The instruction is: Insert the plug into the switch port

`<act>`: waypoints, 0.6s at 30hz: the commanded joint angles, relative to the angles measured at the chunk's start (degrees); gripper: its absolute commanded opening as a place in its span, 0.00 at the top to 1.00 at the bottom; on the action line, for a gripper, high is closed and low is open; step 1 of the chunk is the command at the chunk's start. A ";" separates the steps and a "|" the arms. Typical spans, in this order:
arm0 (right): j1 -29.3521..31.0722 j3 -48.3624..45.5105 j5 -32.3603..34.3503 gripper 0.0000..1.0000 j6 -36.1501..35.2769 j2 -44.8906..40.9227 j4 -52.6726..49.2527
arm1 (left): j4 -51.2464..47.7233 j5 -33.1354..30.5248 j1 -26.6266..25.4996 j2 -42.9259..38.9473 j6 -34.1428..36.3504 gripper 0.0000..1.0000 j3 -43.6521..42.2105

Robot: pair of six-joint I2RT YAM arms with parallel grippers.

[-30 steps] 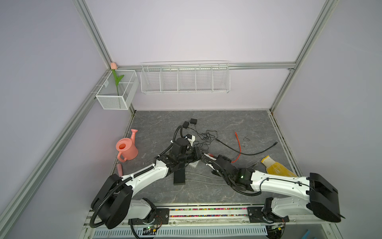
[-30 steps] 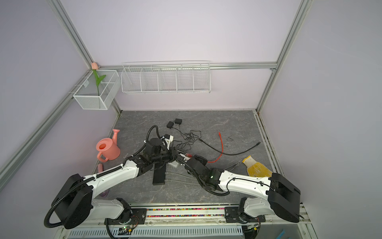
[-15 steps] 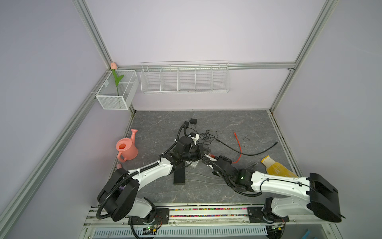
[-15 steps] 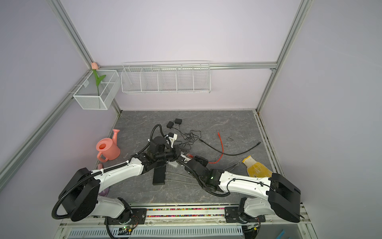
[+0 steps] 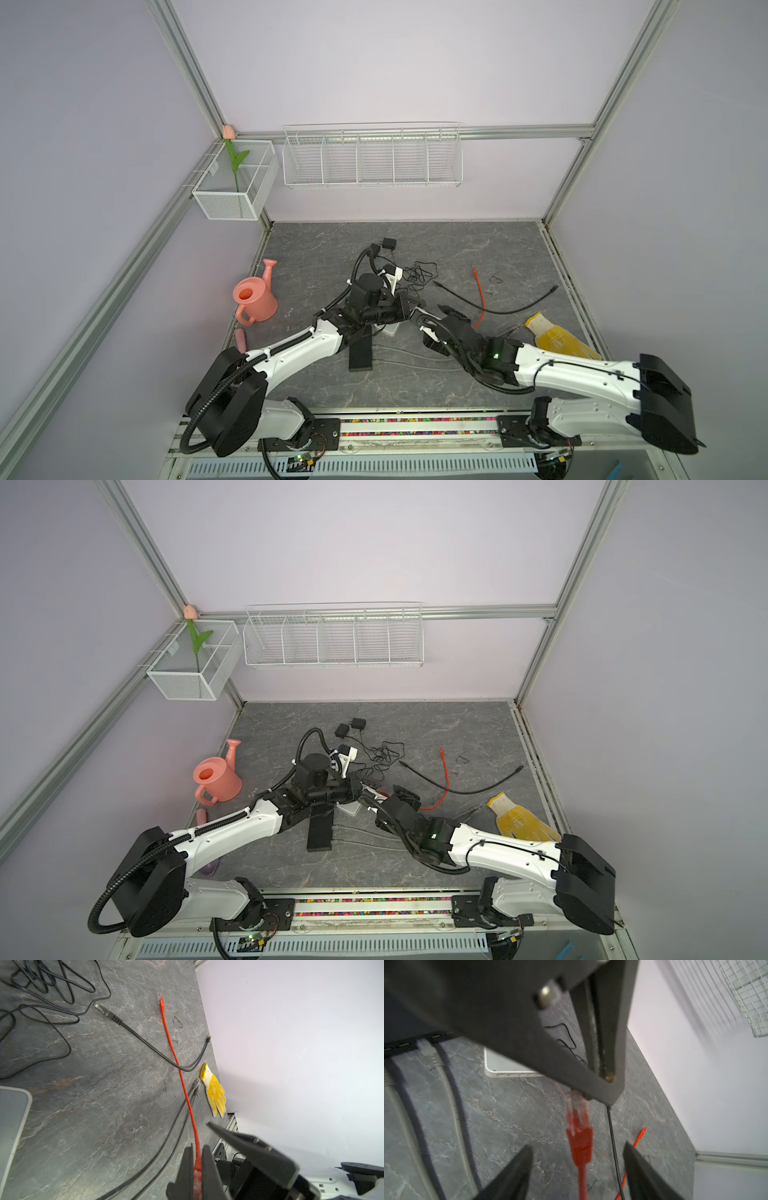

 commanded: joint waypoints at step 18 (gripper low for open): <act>-11.46 9.66 -30.30 0.17 2.26 -2.19 -19.69 | -10.56 5.32 7.58 -3.77 8.61 0.99 0.74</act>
